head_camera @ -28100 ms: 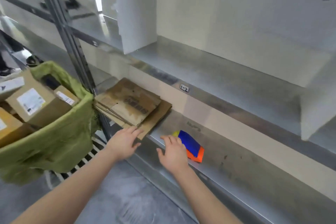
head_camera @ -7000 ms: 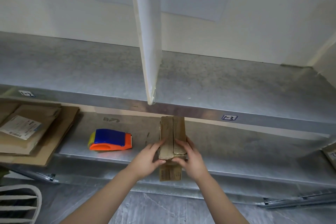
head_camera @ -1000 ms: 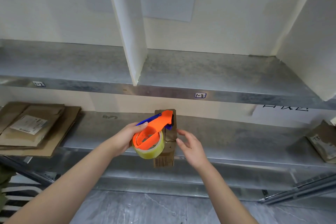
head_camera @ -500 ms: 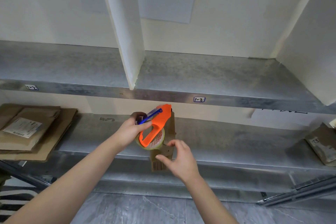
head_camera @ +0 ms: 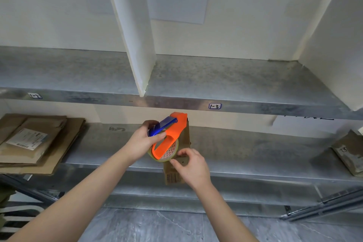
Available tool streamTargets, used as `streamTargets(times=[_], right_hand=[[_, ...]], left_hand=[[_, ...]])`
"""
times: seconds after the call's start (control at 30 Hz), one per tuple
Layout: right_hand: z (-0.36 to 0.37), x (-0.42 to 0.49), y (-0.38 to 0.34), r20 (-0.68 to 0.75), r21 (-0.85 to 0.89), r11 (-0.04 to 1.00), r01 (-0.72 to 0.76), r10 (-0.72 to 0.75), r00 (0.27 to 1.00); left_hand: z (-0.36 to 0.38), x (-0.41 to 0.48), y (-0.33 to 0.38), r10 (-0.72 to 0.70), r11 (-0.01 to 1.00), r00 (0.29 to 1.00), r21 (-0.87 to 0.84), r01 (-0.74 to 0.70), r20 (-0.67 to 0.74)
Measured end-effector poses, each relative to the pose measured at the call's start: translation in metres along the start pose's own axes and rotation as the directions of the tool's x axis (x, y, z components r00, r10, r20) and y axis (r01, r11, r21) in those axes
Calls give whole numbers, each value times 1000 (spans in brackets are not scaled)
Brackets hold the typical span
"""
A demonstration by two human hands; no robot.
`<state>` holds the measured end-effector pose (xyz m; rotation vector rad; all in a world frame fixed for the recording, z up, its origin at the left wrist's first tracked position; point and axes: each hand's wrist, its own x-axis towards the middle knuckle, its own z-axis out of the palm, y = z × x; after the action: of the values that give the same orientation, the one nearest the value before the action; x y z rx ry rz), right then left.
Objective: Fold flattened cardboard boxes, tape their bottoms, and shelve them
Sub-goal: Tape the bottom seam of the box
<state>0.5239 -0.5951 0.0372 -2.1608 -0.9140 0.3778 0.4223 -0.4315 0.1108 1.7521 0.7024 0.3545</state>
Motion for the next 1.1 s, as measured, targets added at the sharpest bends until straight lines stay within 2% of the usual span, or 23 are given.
streamTargets(times=[0.1,0.33,0.4,0.57,0.77,0.83,0.93,1.1], right_hand=[[2,-1,0,26,-13,1000,10,-10,1000],[3,-4,-1,-56,-7,998,57,-57,997],[3,-5,-1,-77,-55,994,96,-100,992],[-8,-3,7,-155,-300,931,208,-263,952],[-17,4,15,-162,-418,881,223,-314,936],[-24,8,22,-184,-410,895,177,-271,945],[-30,13,22,-143,-401,899,178,-253,957],[-36,21,16,-15,-233,948,215,-225,974]], left_hand=[[-2,-2,-1,-17,1000,1000,-12,17,1],[-3,-5,-2,-12,1000,1000,-16,13,17],[-4,-6,-3,-4,1000,1000,-5,4,25],[-17,-9,-12,-23,1000,997,5,23,76],[-32,-14,-17,-42,999,989,28,38,140],[-41,-16,-20,-41,998,986,48,34,159],[-45,-17,-26,-84,995,984,61,75,155],[-44,-18,-36,-155,988,986,-6,156,67]])
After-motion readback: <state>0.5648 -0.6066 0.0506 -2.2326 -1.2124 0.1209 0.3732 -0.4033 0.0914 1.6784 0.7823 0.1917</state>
